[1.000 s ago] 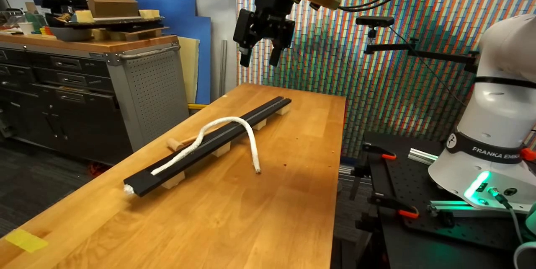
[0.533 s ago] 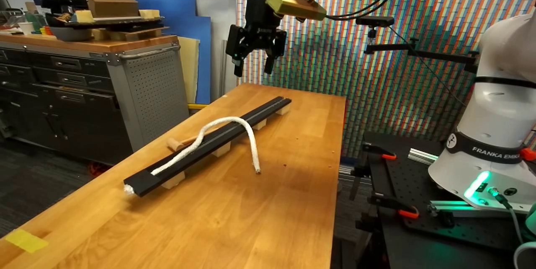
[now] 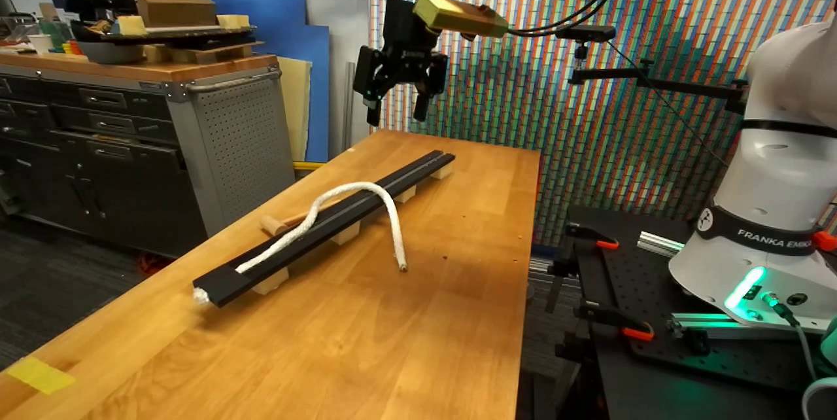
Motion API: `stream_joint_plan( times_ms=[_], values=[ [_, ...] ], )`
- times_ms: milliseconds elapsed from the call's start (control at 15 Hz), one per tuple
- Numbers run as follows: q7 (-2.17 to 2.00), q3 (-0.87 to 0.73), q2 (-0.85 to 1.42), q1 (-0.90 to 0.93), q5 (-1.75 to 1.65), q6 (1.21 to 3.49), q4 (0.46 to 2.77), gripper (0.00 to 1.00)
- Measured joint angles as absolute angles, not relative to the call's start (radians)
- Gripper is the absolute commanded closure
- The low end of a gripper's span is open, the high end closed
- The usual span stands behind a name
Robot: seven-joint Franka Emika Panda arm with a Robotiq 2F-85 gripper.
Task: Align the rope with the black object.
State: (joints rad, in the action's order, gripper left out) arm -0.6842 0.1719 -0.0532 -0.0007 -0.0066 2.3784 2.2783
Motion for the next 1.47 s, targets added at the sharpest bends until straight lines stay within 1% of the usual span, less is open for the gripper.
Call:
stream_joint_plan(
  times_ms=[867,1467],
  values=[
    [-0.680,0.111,0.207,0.007,0.248,2.383,2.256,0.00],
    [-0.663,0.053,0.366,0.016,0.250,2.415,2.157,0.00]
  ],
)
